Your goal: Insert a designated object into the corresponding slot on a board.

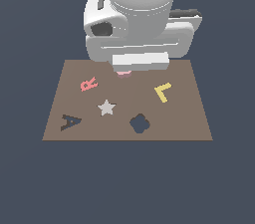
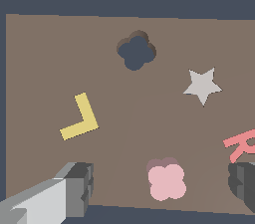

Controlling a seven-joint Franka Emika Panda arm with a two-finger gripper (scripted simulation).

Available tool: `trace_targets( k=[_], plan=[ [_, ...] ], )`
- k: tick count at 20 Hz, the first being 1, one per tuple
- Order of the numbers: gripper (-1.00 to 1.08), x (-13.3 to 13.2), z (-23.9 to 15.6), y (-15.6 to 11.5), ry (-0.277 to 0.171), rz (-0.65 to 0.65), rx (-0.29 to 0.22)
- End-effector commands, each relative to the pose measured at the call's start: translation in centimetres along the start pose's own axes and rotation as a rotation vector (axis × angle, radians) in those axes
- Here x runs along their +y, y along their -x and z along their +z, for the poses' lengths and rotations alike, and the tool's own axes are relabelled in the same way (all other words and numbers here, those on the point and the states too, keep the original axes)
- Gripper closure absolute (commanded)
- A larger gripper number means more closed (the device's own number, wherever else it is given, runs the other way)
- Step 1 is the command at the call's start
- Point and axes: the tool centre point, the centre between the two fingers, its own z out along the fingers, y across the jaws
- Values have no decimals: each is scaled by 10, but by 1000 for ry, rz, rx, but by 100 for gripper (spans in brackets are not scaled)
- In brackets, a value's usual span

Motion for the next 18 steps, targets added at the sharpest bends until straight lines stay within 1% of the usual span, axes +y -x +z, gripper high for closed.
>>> trace_targets(
  k=[1,9,18],
  plan=[
    [-92,0,0,0,0,0,0],
    [-92,3,10,9,3,-16,4],
    [-92,14,49,40,14,-76,19]
  ],
)
